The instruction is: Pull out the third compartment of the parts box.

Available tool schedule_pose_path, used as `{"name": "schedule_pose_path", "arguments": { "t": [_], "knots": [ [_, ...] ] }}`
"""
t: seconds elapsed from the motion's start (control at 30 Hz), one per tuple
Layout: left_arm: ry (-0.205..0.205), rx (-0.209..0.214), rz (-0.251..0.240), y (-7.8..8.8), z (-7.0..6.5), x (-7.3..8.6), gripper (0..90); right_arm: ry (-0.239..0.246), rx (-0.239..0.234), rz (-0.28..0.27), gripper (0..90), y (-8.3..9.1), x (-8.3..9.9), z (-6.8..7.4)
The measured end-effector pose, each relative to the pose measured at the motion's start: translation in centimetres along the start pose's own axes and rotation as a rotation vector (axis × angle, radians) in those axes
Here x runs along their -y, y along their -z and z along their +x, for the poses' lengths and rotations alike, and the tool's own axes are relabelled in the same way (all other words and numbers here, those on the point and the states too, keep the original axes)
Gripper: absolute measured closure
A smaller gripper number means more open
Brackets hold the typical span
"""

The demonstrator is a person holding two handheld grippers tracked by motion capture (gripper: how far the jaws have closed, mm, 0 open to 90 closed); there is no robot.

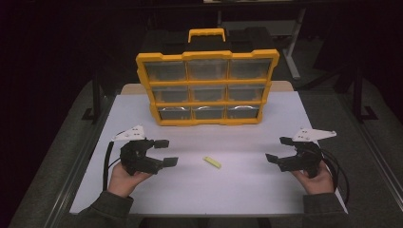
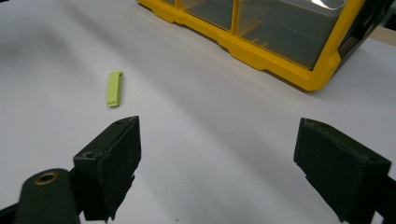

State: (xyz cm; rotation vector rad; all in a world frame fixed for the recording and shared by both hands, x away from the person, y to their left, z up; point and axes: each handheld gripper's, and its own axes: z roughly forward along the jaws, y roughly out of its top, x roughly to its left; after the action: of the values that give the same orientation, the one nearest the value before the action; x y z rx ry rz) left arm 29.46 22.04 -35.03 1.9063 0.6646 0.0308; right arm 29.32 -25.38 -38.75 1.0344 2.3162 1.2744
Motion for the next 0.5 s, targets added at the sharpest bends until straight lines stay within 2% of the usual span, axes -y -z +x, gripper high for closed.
{"name": "schedule_pose_path", "arguments": {
  "t": [0.1,0.2,0.27,0.33,0.4,0.43,0.5],
  "knots": [
    [0.018,0.002,0.008,-0.7,0.1,-0.6,21.0,-0.001,0.000,-0.003,13.8,0.1,0.0,-0.1],
    [0.033,0.010,-0.005,-1.5,0.2,-1.1,24.8,-0.005,-0.002,0.005,13.8,0.0,0.0,-0.1],
    [0.051,0.014,-0.021,-2.1,0.2,-1.4,25.5,-0.001,-0.002,0.006,13.8,-0.1,0.0,-0.2],
    [0.084,0.010,-0.006,-2.8,0.4,-1.9,26.8,-0.001,-0.001,0.007,13.8,-0.1,0.0,-0.2],
    [0.138,0.060,-0.013,-3.4,0.5,-2.2,27.5,-0.002,-0.001,0.006,13.8,0.0,0.0,-0.3],
    [0.151,0.077,-0.025,-3.8,0.5,-2.5,27.5,-0.002,-0.001,0.006,13.8,0.0,0.0,-0.3],
    [0.140,0.076,-0.030,-4.3,0.1,-3.0,27.8,0.002,-0.002,0.004,13.8,0.0,0.0,-0.3]
  ]
}}
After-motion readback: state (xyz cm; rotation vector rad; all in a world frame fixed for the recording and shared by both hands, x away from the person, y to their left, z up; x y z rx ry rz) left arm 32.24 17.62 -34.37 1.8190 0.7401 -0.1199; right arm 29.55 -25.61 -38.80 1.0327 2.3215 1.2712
